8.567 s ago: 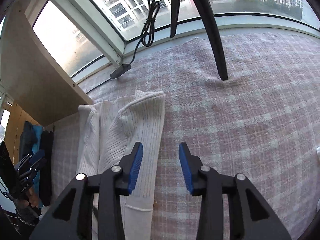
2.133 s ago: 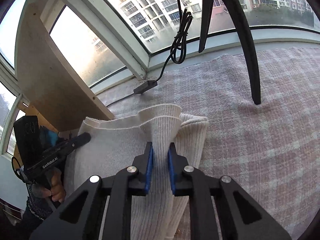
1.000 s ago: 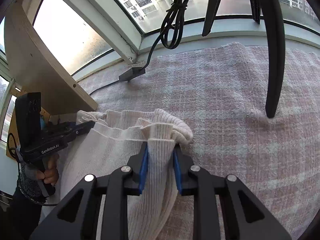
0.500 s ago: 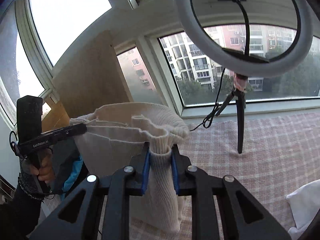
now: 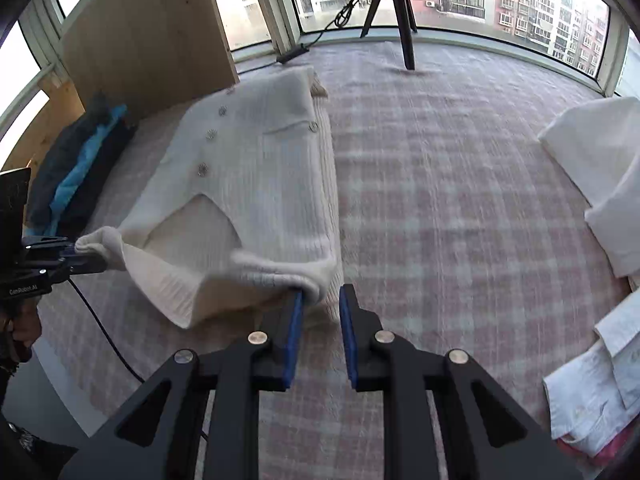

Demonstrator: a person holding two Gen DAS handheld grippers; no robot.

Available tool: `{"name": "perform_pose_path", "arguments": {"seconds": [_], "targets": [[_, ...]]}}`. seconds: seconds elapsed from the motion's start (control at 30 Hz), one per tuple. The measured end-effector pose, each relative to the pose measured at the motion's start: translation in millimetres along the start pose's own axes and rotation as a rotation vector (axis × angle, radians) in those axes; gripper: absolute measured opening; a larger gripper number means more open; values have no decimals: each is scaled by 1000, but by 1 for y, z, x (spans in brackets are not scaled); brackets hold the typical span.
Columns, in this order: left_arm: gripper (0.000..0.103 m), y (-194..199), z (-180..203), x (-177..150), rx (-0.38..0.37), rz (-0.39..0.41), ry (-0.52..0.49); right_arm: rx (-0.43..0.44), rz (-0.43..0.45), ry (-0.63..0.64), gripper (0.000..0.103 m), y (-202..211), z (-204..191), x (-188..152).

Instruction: Fold clothes

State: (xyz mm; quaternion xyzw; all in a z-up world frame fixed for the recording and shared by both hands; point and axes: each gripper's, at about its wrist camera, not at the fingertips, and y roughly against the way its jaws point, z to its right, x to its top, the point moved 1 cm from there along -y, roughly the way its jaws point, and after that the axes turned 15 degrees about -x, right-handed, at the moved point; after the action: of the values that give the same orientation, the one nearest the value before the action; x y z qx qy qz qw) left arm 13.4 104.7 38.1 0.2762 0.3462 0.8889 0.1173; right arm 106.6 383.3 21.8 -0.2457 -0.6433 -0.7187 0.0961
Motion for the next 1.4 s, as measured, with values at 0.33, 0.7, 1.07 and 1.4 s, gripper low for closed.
{"name": "perform_pose_path", "arguments": {"seconds": [0.33,0.7,1.07,1.4], "targets": [[20,10,41,10,-1,44,-169,59,81,26,27,43,-10,34],[22,14,11,-3,4,53,-18,110,-44,-17,42,-55,-27,145],[25,-4,6,13,33,87,27,221,-210,-74,42,-129,-31,215],[25,-8,-6,28,61,120,58,224,-143,-27,6,-108,-32,215]]}}
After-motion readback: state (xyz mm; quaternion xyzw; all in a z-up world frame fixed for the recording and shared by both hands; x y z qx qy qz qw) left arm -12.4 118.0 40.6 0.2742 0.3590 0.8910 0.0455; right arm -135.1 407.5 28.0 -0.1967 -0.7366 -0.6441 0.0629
